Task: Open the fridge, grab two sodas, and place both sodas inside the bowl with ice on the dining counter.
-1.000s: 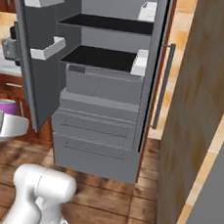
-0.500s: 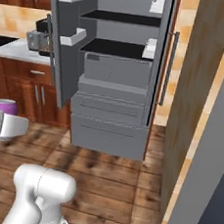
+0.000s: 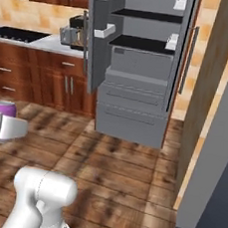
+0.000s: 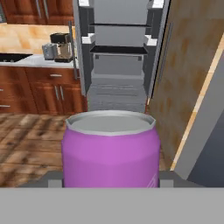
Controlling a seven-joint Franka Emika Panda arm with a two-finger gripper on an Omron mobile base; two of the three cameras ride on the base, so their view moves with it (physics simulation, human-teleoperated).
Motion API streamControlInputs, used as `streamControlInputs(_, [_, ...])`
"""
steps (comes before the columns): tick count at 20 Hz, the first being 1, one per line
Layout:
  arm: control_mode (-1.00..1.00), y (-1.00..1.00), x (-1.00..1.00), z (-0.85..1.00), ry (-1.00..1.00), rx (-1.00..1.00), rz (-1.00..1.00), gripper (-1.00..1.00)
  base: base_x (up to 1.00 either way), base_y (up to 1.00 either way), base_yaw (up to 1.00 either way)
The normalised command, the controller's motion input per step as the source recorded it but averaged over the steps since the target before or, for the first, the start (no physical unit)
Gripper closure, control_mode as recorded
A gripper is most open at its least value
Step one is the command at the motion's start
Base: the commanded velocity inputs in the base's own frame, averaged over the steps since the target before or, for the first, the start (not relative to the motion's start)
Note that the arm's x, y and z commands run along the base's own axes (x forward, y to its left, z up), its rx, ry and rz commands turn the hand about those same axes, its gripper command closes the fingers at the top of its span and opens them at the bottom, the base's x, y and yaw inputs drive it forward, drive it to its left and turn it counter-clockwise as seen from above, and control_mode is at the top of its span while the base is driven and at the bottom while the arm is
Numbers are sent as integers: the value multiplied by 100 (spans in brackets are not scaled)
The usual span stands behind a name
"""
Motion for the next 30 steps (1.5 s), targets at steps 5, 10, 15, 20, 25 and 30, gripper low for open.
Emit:
streamControlInputs(5, [100,0,0,0,0,0,0,100,-90,20,31])
streamControlInputs(10, [100,0,0,0,0,0,0,100,-94,24,30])
streamControlInputs(15, [100,0,0,0,0,0,0,100,-95,39,27])
streamControlInputs(20, [100,0,0,0,0,0,0,100,-92,41,25])
streamControlInputs(25, [100,0,0,0,0,0,0,100,-86,62,22])
streamControlInputs(30, [100,0,0,0,0,0,0,100,-65,100,9])
